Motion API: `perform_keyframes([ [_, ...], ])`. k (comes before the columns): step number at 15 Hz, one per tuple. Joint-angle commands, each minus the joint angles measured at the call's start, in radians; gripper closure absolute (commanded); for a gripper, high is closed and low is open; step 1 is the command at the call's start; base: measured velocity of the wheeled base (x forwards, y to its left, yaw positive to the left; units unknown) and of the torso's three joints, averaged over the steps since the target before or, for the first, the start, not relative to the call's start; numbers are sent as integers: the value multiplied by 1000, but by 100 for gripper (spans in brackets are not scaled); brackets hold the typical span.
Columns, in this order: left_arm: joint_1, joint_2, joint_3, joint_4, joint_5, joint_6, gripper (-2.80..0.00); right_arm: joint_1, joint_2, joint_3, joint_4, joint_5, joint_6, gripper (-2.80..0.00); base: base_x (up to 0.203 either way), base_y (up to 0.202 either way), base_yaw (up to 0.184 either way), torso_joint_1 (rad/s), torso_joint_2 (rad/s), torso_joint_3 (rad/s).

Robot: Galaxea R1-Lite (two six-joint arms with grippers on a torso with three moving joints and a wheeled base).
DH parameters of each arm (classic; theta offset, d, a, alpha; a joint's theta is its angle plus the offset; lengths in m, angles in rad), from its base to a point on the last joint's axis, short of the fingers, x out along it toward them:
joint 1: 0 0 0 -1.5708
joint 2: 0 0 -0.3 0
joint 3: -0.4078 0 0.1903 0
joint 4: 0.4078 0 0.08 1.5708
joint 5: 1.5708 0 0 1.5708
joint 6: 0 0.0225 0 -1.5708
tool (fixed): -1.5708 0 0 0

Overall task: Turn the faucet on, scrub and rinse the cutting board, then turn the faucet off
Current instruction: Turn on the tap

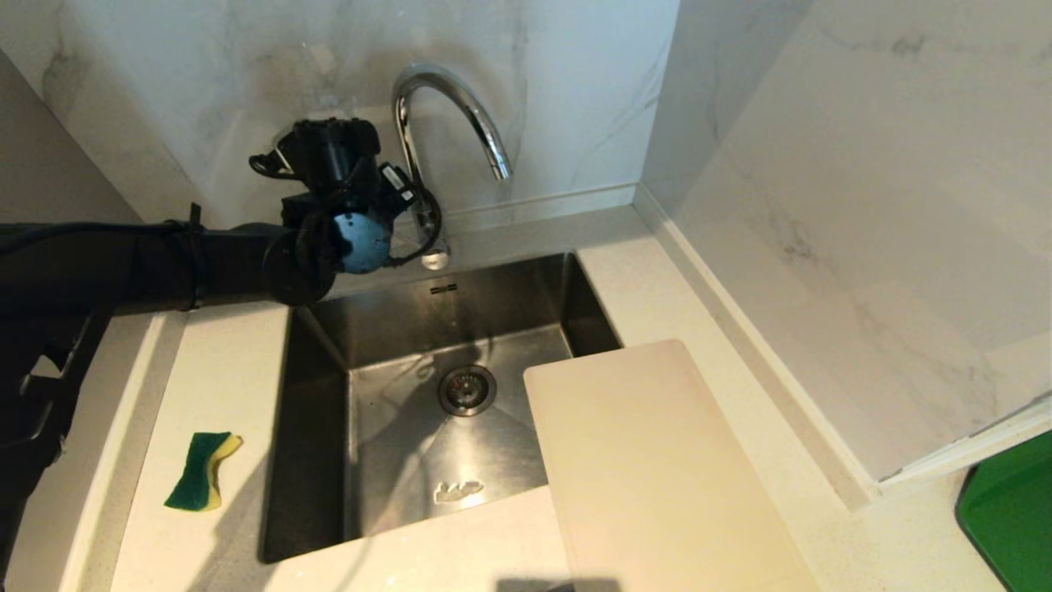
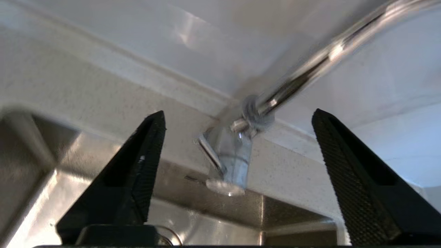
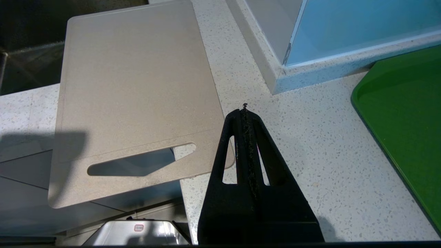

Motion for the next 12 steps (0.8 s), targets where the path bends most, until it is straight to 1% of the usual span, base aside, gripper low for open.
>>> perform_keyframes([
  [1,-16,18,-2,-18,46,-11,-280,0,0,0,0,0,0,0,0,0,0,0,0,0],
  [4,-20,45,-3,-57,137,-12,-280,0,0,0,0,0,0,0,0,0,0,0,0,0],
  [5,-16,51,-3,-72,154,-13,-280,0,0,0,0,0,0,0,0,0,0,0,0,0],
  [8,-13,71,-3,-88,169,-13,-280,0,0,0,0,0,0,0,0,0,0,0,0,0],
  [12,-6,90,-3,-104,162,-10,-280,0,0,0,0,0,2,0,0,0,0,0,0,0],
])
